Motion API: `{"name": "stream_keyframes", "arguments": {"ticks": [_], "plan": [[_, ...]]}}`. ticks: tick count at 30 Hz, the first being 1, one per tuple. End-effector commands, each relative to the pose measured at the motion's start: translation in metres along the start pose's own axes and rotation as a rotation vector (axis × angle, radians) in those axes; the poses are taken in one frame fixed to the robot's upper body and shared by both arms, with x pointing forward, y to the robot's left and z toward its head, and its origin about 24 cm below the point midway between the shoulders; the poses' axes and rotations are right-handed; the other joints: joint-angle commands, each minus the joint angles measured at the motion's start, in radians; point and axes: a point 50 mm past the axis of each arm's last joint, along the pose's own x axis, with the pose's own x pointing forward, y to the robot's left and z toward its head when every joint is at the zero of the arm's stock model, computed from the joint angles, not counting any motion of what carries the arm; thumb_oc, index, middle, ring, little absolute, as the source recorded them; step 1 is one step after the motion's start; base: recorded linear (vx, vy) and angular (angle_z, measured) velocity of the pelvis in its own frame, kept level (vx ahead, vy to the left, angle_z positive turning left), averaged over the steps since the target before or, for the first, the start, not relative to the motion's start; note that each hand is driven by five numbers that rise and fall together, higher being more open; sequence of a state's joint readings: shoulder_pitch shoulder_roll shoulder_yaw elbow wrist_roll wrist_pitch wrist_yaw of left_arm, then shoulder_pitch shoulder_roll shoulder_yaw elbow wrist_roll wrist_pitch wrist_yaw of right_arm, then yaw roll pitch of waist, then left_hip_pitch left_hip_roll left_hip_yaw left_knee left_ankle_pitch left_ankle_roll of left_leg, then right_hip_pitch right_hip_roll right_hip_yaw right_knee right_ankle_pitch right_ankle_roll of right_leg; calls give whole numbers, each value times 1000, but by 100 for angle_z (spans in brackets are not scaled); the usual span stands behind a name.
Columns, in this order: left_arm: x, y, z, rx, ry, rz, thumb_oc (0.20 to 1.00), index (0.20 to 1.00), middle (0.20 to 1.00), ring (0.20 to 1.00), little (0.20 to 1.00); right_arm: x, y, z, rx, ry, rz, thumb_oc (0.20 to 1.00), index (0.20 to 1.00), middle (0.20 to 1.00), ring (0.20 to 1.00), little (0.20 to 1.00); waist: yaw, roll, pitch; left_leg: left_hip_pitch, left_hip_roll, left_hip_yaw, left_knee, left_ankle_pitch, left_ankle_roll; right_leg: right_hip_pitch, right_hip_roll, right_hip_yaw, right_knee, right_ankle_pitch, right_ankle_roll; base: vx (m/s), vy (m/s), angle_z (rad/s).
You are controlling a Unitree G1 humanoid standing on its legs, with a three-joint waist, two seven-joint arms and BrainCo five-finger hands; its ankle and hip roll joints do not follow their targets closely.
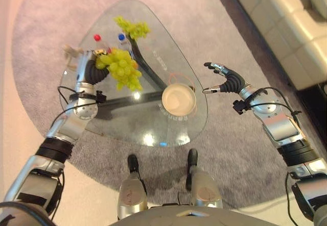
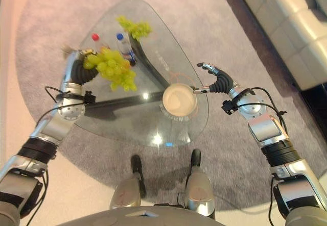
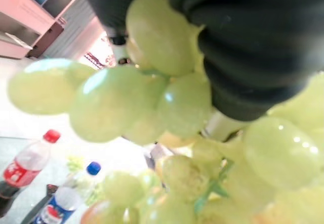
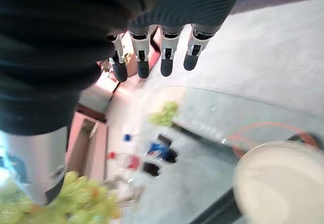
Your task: Pick up fruits into the plate
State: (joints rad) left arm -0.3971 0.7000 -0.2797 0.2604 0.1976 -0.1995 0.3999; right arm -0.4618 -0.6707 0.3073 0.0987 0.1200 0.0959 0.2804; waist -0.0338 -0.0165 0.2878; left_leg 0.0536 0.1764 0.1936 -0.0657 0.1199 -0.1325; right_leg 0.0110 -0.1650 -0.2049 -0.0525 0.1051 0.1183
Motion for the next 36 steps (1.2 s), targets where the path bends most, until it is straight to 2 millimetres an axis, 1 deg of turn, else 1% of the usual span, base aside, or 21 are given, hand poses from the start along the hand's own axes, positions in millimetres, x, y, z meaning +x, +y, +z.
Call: {"name": "stream_keyframes", "arguments": {"ticks": [1, 7, 12, 22, 29, 36], "plan": [[2, -2, 23, -28, -136, -62, 200, 200, 200, 200, 200, 10, 24, 6, 49, -14, 119, 1000, 1000, 1000, 1000, 1000, 20, -23, -119, -44, -18, 22, 81, -89, 7, 31, -32, -74, 63, -82, 18, 100, 2, 1], [-3, -11, 35, -74, -185, -143, 200, 200, 200, 200, 200, 15, 37, 8, 83, 27, 181, 1000, 1000, 1000, 1000, 1000, 29, -18, -140, -5, -16, 22, 65, -96, 11, 65, -34, -78, 51, -84, 20, 36, -2, 1], [-3, -19, 51, -124, -241, -185, 200, 200, 200, 200, 200, 19, 46, 4, 138, 81, 190, 1000, 1000, 1000, 1000, 1000, 29, -15, -153, 20, -14, 26, 49, -100, 13, 82, -35, -78, 37, -81, 25, 0, 0, 0], [-6, -24, 71, -185, -341, -227, 200, 200, 200, 200, 200, 25, 61, 0, 264, 131, 217, 1000, 1000, 1000, 1000, 1000, 35, -15, -161, 41, -10, 35, 37, -103, 13, 99, -38, -84, 24, -76, 29, 0, 0, 0], [-6, -30, 86, -230, -406, -256, 200, 200, 200, 200, 200, 31, 69, 5, 323, 129, 243, 1000, 1000, 1000, 1000, 1000, 34, -18, -169, 51, -5, 44, 30, -103, 13, 103, -37, -85, 24, -77, 30, 0, 0, 0], [-7, -38, 97, -255, -431, -290, 200, 200, 200, 200, 200, 38, 76, 17, 329, 106, 259, 1000, 1000, 1000, 1000, 1000, 30, -19, -173, 55, -1, 47, 28, -103, 15, 105, -30, -78, 34, -89, 27, 1, -1, 0]]}}
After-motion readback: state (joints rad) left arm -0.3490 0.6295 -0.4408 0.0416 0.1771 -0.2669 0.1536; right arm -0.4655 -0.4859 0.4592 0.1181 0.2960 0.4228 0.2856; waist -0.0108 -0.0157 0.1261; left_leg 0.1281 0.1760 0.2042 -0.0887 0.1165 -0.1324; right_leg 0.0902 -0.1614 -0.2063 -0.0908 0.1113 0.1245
